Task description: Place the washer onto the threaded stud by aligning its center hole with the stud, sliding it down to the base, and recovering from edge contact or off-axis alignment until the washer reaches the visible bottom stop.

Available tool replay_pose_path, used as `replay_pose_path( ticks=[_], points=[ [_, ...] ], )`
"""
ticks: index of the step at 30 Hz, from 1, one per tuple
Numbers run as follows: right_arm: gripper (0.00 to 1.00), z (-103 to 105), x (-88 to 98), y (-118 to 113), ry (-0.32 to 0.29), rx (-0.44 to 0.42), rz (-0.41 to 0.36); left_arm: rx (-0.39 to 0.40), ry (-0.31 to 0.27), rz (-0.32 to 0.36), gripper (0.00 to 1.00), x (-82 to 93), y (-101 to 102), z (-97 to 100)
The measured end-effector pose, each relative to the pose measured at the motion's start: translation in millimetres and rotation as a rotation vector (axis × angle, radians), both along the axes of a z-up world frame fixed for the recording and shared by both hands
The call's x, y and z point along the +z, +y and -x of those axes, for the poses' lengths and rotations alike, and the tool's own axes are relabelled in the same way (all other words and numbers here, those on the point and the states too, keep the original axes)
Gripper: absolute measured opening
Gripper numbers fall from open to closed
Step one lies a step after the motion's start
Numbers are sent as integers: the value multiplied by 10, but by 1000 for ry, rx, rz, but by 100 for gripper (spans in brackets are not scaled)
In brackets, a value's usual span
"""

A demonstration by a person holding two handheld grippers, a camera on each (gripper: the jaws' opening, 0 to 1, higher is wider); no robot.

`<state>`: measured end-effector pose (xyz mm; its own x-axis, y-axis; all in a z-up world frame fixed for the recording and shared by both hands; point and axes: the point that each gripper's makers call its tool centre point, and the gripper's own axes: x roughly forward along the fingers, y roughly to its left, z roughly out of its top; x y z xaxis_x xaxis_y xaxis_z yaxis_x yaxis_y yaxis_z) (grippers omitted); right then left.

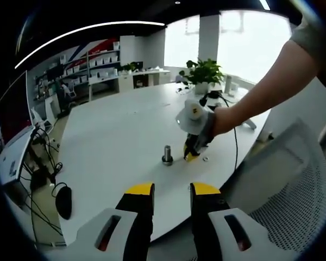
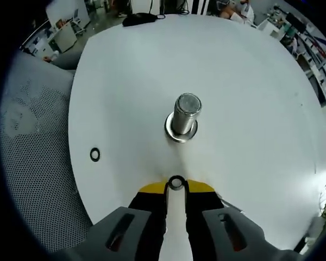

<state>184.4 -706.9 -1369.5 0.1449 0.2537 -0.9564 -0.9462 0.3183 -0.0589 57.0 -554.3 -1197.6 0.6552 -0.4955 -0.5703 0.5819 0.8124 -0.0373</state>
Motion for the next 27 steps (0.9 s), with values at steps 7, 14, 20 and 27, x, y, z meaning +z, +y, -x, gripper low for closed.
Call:
replay_pose_path(
  ticks=[7,14,20,27],
  points=[
    [13,47,99,-8,-2,-16,-37,-4,3,-7,24,-15,-3,3],
    [13,89,198,-42,-11,-10,-67,6,-8,-3,24,8,11,-4],
    [13,93,298,-88,-17,-5,-84,-1,-11,-2,24,12,0,-4],
    [13,24,410,-100,-38,11,-89,2,-10,-1,24,10,8,-5]
  ],
)
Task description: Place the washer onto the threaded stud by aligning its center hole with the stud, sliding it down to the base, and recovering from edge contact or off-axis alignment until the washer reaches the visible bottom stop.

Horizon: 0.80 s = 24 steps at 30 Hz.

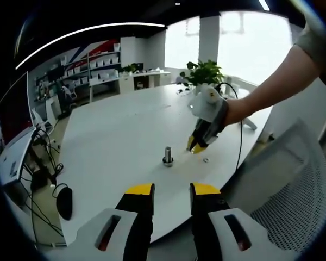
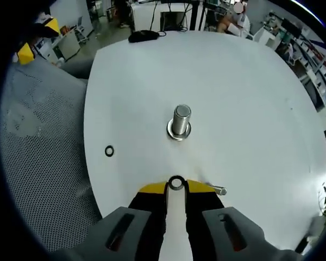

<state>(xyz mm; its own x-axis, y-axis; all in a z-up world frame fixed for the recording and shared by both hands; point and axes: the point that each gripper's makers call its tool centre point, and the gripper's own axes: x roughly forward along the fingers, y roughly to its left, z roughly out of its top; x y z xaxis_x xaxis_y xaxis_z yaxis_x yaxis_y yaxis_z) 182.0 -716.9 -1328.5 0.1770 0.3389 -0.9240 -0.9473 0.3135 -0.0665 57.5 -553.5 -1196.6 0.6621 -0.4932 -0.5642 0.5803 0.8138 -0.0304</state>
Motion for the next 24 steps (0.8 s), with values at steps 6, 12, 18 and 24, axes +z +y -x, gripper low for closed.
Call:
replay_pose_path(
  ticks=[6,12,18,24],
  points=[
    [13,-74,137,53,-21,15,-16,9,-5,9,24,17,15,-13],
    [13,-148,243,53,-40,20,-32,7,0,8,24,2,15,-10],
    [13,-197,326,2,-54,10,-49,1,16,-2,24,-27,4,2],
    [13,-244,371,-59,-64,-11,-71,-1,26,-8,24,-49,8,7]
  ],
)
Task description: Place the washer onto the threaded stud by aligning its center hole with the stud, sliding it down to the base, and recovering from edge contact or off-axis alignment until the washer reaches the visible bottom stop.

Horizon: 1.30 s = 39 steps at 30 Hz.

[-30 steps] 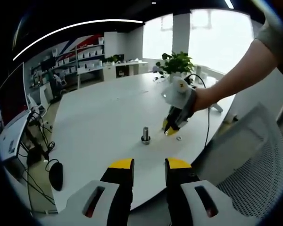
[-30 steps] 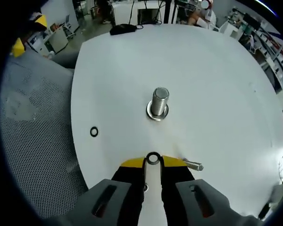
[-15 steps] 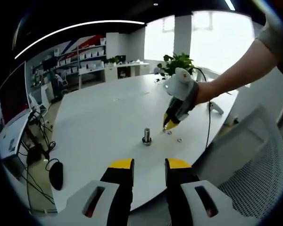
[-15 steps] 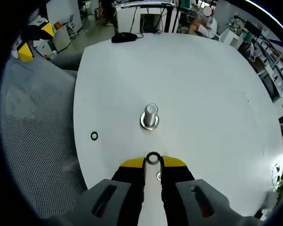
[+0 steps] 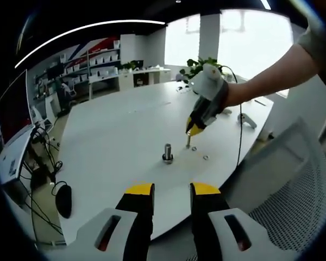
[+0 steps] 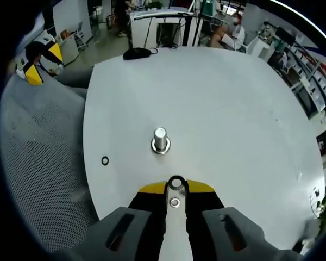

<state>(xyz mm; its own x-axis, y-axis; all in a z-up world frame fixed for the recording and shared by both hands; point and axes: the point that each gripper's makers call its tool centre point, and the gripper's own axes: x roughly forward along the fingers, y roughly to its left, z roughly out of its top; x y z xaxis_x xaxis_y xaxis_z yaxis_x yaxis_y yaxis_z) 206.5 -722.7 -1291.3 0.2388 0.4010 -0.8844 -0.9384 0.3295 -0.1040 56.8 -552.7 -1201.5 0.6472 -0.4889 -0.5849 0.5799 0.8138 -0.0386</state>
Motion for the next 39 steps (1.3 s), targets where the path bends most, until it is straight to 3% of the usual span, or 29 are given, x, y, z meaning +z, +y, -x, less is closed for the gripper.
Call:
replay_pose_path(
  ticks=[25,39],
  points=[
    [13,-28,5,-133,-9,-30,-2,3,4,-5,24,-8,13,2],
    [13,-133,144,-184,-42,-44,-20,4,4,-7,24,-9,17,3]
  ],
)
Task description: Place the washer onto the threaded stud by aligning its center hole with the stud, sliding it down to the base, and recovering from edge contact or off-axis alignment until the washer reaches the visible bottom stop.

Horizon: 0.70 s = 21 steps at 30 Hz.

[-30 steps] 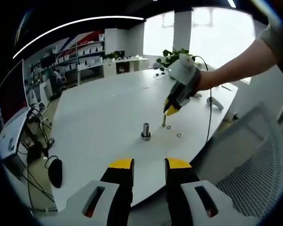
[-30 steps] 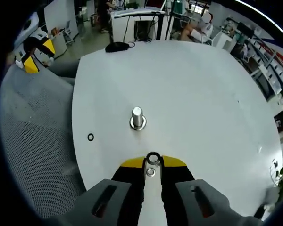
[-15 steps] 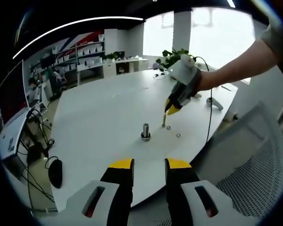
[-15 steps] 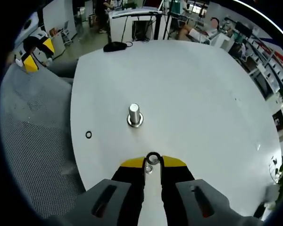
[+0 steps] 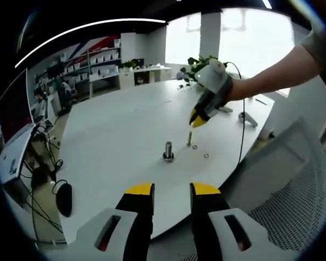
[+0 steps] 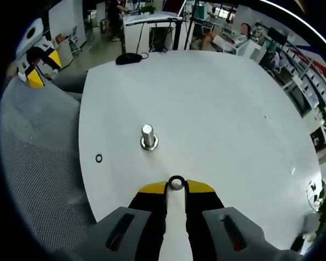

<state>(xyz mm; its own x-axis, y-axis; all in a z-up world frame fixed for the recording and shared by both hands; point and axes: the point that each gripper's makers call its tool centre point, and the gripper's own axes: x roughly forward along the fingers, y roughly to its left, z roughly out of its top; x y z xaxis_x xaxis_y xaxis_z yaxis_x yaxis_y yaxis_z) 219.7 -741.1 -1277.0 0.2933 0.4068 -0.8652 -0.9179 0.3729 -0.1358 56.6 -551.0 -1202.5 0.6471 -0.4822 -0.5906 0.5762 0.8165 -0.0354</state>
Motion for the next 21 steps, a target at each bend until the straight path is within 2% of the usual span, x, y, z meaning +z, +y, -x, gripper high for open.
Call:
replay_pose_path(
  ticks=[21],
  points=[
    [13,-119,-31,-142,-5,-29,15,-10,7,4,24,-7,-16,13]
  ],
)
